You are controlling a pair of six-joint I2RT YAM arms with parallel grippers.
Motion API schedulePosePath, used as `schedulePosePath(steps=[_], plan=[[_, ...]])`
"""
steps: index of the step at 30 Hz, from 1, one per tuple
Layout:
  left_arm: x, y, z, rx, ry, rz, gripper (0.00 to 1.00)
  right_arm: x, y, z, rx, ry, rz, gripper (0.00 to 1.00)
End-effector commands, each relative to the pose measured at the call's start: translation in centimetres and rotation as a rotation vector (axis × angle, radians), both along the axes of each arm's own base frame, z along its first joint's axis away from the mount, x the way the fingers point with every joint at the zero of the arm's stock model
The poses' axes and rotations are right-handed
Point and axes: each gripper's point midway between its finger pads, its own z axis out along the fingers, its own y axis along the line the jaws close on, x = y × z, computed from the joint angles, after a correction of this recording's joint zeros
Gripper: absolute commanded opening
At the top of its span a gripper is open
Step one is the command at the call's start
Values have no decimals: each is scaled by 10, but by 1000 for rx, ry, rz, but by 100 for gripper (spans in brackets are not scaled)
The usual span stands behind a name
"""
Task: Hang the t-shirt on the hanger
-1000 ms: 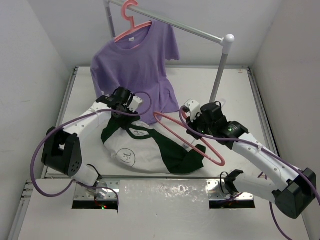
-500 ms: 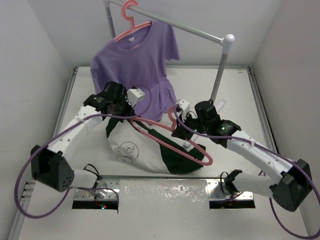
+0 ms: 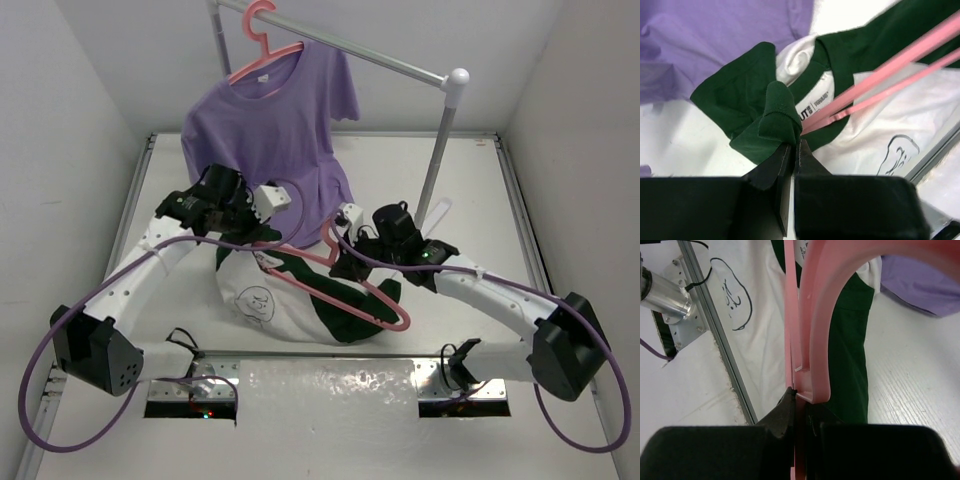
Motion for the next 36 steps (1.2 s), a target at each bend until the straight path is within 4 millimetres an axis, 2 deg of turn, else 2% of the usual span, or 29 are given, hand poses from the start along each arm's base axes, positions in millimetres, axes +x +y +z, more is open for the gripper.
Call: schedulePosePath(steps=[1,2,3,5,6,7,9,10,11,13,15,17,18,19,20,21,22,23,26,27,29,30,32,36], plan=[[-11,-7,15,-20,-50,-155,0,-4,-1,0,19,-26,0,0],[-20,-7,11,-17,-32,-201,0,-6,-6,-7,3,-19,-15,0],[-37,-8,9,-17,-10,-302,0,-3,-8,-10,-4,-26,-31,0],[-61,-2,-5,9,41,-404,0,-6,-7,-16,-14,-15,-27,0],[-73,3,-11,28,60,-448,0,-9,-7,-21,-34,-6,-21,0],[-92,18,-29,88,96,-509,0,-10,-8,-25,-58,-9,-23,0],[-106,34,-41,158,93,-562,10,-29,-2,-39,-103,5,33,0],[-121,48,-55,207,146,-579,19,-34,-1,-43,-117,16,46,0],[-129,56,-56,241,143,-599,36,-46,0,-52,-136,38,65,0],[-132,62,-57,266,140,-590,45,-53,-3,-57,-150,48,61,0],[-128,64,-50,274,117,-546,49,-59,-11,-67,-186,45,42,0],[-90,47,-20,211,-31,-422,52,-64,-15,-68,-193,29,35,0],[-76,37,-9,141,-39,-291,53,-64,-15,-67,-187,22,29,0],[-47,21,18,66,-155,-240,56,-65,-15,-66,-182,22,31,0],[-39,12,26,18,-167,-202,57,-67,-15,-68,-183,25,34,0],[-33,2,23,-33,-115,-162,57,-67,-14,-68,-183,21,32,0],[-29,-10,31,-93,-99,-171,57,-68,-14,-71,-194,22,34,0],[-26,-15,30,-116,-69,-145,57,-70,-14,-72,-205,22,40,0],[-13,-20,-6,-99,54,-50,53,-75,-12,-76,-229,11,54,0],[-7,-14,-29,-43,92,-8,51,-77,-12,-76,-231,3,60,0],[-7,-12,-49,19,125,0,48,-81,-11,-79,-245,-19,69,0],[-4,-5,-66,72,142,22,48,-82,-12,-80,-250,-23,69,0],[-5,-2,-78,113,163,14,48,-85,-12,-81,-268,-45,77,0],[-21,5,-104,218,236,-42,48,-88,-11,-80,-290,-69,92,0]])
